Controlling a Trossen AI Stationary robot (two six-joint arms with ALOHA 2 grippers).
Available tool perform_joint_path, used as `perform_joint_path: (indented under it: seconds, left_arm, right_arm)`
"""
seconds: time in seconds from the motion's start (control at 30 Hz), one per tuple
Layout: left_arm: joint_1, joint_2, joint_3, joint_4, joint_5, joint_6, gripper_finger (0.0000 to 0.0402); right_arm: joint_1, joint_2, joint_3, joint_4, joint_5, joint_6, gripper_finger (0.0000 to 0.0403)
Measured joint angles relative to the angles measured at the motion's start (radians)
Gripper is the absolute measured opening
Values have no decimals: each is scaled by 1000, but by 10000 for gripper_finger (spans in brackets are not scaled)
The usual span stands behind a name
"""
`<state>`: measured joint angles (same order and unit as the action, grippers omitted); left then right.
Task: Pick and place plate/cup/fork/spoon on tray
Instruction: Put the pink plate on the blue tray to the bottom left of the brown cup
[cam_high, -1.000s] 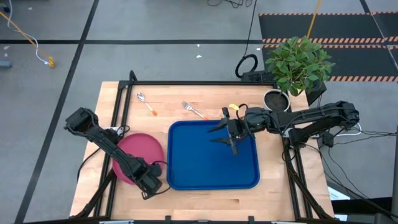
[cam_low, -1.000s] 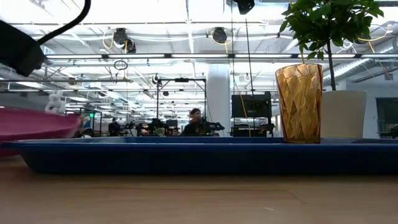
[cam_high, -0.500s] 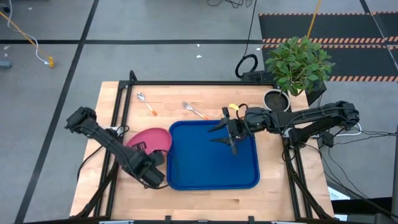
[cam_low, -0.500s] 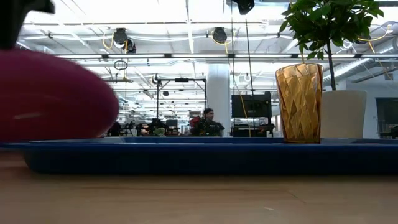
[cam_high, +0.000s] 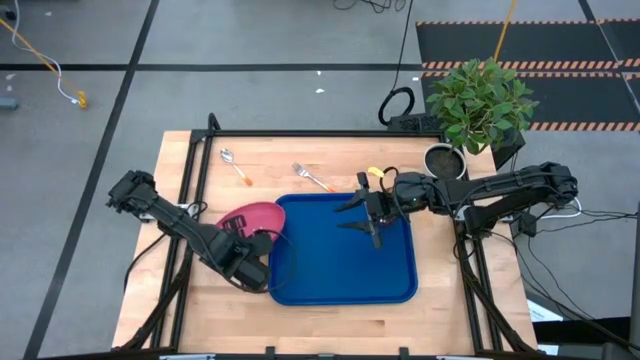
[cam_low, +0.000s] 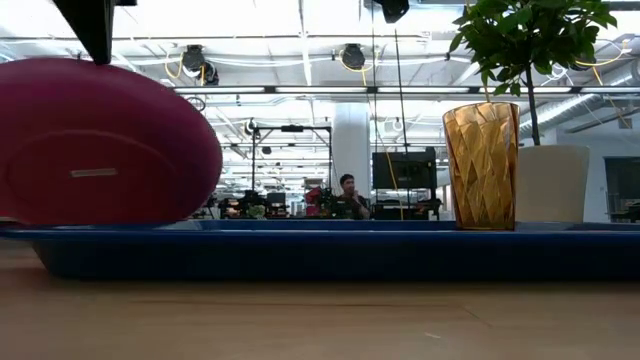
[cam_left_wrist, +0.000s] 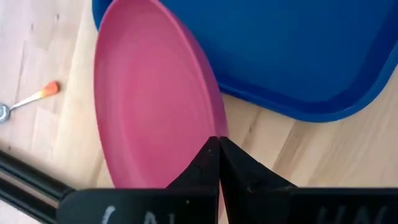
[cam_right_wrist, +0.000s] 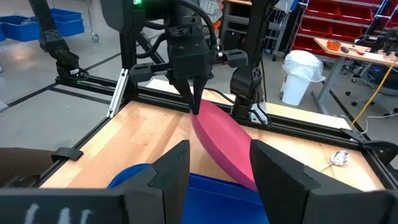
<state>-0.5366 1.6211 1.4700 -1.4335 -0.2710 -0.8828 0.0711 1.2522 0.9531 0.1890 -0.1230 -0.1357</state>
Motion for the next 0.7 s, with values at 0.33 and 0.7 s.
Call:
perform_joint_path:
  seconds: [0.33,0.7]
  left_arm:
    - [-47,0,-31,-39,117,-96,14]
    - [-162,0,-304,85,311,-232,194]
  right_arm:
    - [0,0,0,-26,0,10,160]
    - [0,0,0,-39,0,11,160]
